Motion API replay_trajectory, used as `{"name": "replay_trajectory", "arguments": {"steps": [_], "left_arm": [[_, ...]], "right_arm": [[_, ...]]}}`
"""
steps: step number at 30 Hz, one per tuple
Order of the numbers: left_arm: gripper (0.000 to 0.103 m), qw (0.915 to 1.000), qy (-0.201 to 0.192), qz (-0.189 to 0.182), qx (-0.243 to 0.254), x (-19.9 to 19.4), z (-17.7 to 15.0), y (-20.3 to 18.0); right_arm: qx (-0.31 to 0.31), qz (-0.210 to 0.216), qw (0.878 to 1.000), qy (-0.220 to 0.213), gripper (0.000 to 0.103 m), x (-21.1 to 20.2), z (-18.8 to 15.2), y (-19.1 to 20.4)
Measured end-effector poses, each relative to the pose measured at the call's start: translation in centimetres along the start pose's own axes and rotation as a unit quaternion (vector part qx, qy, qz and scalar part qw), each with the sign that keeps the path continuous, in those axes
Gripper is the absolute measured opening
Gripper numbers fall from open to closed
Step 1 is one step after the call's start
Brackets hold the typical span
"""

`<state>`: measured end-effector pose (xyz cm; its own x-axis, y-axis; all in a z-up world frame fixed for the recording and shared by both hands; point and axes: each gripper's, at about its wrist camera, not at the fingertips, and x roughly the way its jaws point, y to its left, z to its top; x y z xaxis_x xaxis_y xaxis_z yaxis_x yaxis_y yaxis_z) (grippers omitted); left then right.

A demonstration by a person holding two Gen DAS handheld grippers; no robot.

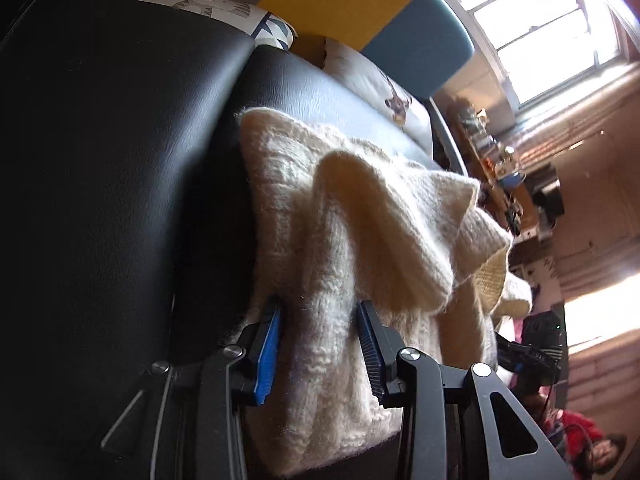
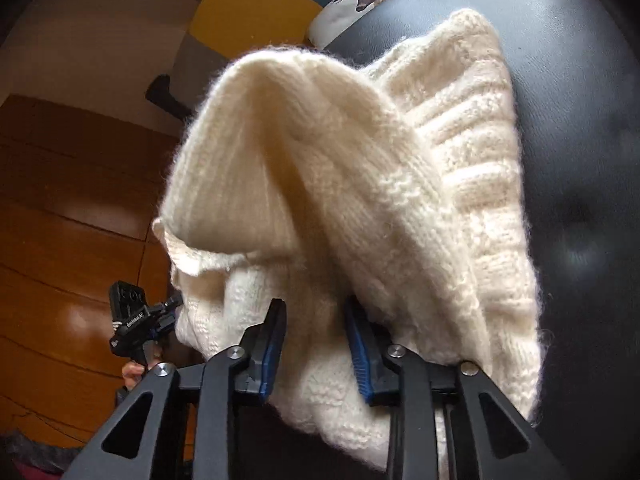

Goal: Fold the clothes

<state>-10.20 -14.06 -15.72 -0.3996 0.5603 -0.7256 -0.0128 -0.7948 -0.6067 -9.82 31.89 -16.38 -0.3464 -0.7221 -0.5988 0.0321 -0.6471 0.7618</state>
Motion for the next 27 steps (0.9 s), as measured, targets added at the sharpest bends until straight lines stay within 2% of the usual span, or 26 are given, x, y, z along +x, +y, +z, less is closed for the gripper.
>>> {"name": "replay_trajectory", "arguments": {"steps": [6,7,8,11,13,17,20,23,26,27], "left_arm": [[0.038,0.9999,0.007,0.000,-0.009,-4.0,-6.0,-0.1],[0.038,0.9994,-0.007,-0.025,-0.022,-5.0,-6.4,-0.1],[0.039,0.9980,-0.020,-0.049,-0.036,-6.0,-6.8,0.0],[0.048,0.9866,-0.043,-0.139,-0.075,-7.8,-7.0,0.0],[0.055,0.9832,-0.048,-0.155,-0.082,-7.5,-6.6,-0.3],[0.058,0.9842,-0.001,-0.156,-0.085,-4.0,-6.3,-1.3],[0.059,0.9836,0.011,-0.146,-0.105,-2.0,-6.4,-1.2],[0.063,0.9762,0.009,-0.171,-0.132,-1.0,-5.9,-1.0],[0.063,0.9714,0.000,-0.180,-0.155,-0.4,-4.7,-0.8],[0.061,0.9666,-0.001,-0.194,-0.167,-0.4,-4.1,-0.6]], "right_arm": [[0.026,0.009,1.000,0.013,0.030,-3.1,-5.2,-0.1],[0.033,0.011,0.999,0.009,0.040,-3.8,-5.7,0.0],[0.040,0.033,0.999,-0.013,0.044,-4.8,-5.9,0.3],[0.052,0.097,0.991,-0.080,0.045,-7.4,-6.4,1.1],[0.049,0.098,0.988,-0.110,0.050,-8.3,-6.4,1.5],[0.076,0.088,0.984,-0.133,0.054,-7.8,-5.8,1.0],[0.075,0.071,0.988,-0.116,0.056,-7.7,-5.5,1.3],[0.069,0.075,0.989,-0.105,0.057,-7.4,-4.1,1.7],[0.068,0.079,0.986,-0.127,0.057,-6.7,-1.9,2.2],[0.068,0.081,0.985,-0.136,0.057,-6.4,-1.2,2.4]]}}
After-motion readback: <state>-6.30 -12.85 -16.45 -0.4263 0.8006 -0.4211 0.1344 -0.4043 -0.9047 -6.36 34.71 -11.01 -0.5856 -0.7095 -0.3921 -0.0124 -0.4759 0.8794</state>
